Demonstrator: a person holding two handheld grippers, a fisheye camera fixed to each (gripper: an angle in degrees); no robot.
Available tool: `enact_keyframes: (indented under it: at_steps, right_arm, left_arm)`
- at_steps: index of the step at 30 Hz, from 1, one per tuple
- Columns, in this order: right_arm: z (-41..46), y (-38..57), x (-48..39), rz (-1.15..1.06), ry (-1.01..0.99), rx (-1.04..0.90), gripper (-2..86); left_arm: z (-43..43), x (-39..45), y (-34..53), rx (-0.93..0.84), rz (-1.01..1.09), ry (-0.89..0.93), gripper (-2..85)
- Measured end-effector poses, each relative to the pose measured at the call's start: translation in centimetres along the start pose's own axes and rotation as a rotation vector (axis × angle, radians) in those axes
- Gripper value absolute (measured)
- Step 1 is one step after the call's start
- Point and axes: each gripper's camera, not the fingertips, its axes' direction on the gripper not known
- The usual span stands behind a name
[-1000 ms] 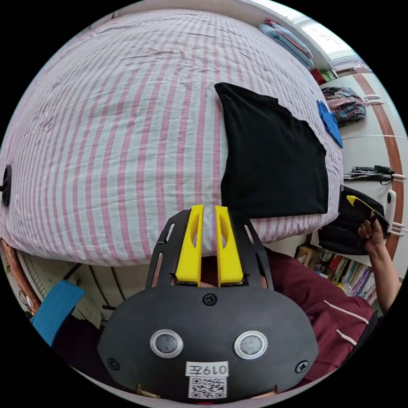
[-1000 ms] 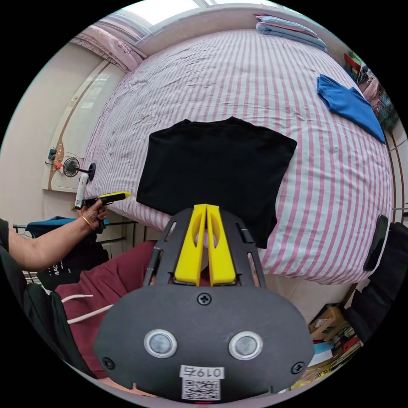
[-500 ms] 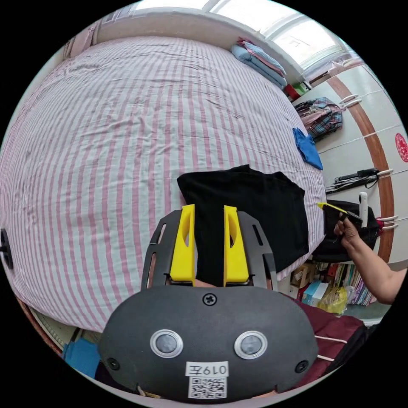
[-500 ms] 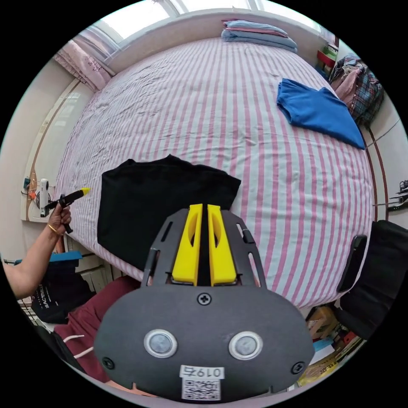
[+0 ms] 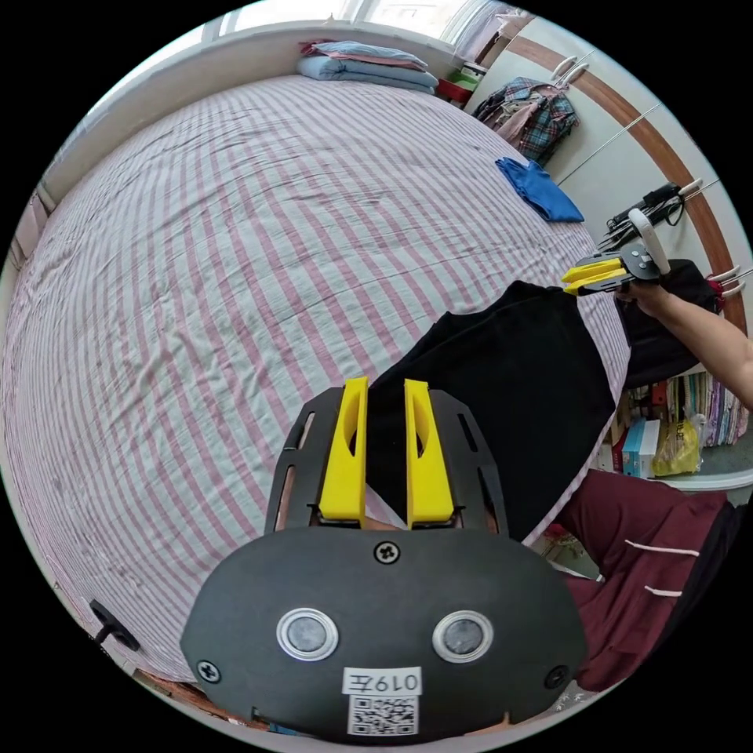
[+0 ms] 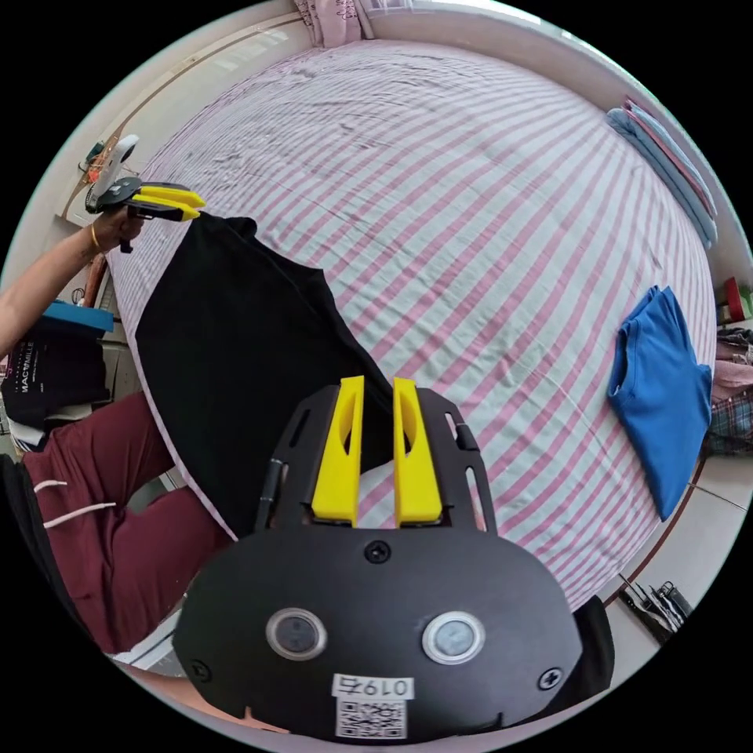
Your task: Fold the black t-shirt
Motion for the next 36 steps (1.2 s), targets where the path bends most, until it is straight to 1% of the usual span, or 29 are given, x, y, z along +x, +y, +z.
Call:
enact_keyframes:
  at_steps: [3,5,8,12,14,16,18,22,25,26,29,32,36]
  right_arm:
    - [0.3,-0.5,2.1,-0.009,-0.035,-0.012,7.2]
    - [0.3,-0.9,3.2,-0.003,-0.066,-0.003,7.2]
    - [0.5,-1.9,5.0,0.020,-0.126,0.003,6.5]
    - [1.4,-3.3,6.6,0.021,-0.175,-0.055,0.7]
    - [1.0,-3.5,7.7,0.061,-0.178,-0.040,-0.1]
    - [1.1,-3.2,9.2,0.139,-0.247,0.008,-0.6]
    - [1.6,-3.1,9.8,0.184,-0.273,0.023,-0.7]
    - [1.9,-3.6,10.5,0.205,-0.261,0.033,-0.8]
    - [1.8,-4.0,10.9,0.190,-0.247,0.028,-0.8]
    - [1.8,-4.0,10.9,0.187,-0.240,0.028,-0.8]
    - [1.7,-4.3,10.6,0.149,-0.179,0.026,-0.6]
    - [2.0,-4.4,10.0,0.134,-0.122,0.031,-0.1]
    - [2.5,-4.7,10.1,0.147,-0.145,0.029,3.3]
  left_arm:
    - [0.4,-0.9,-1.3,-0.004,0.023,0.047,4.6]
    - [0.4,-1.0,-2.4,0.033,0.033,0.122,2.9]
    - [0.9,-0.2,-4.1,0.059,0.051,0.176,1.8]
    - [2.0,1.5,-6.2,0.069,0.102,0.230,1.4]
    - [2.5,3.0,-7.7,0.097,0.132,0.278,1.2]
    - [2.8,4.7,-9.0,0.123,0.152,0.313,1.0]
    - [3.6,6.7,-10.6,0.138,0.186,0.367,0.8]
    - [6.9,11.2,-14.5,0.069,0.226,0.394,0.7]
    - [8.8,12.5,-16.6,0.021,0.204,0.343,0.7]
    - [9.4,12.5,-17.2,0.004,0.174,0.289,0.7]
    - [10.2,12.1,-18.2,-0.025,0.132,0.209,0.7]
    - [10.9,12.3,-18.8,-0.064,0.162,0.152,0.7]
    - [11.0,12.7,-19.2,-0.063,0.181,0.147,0.7]
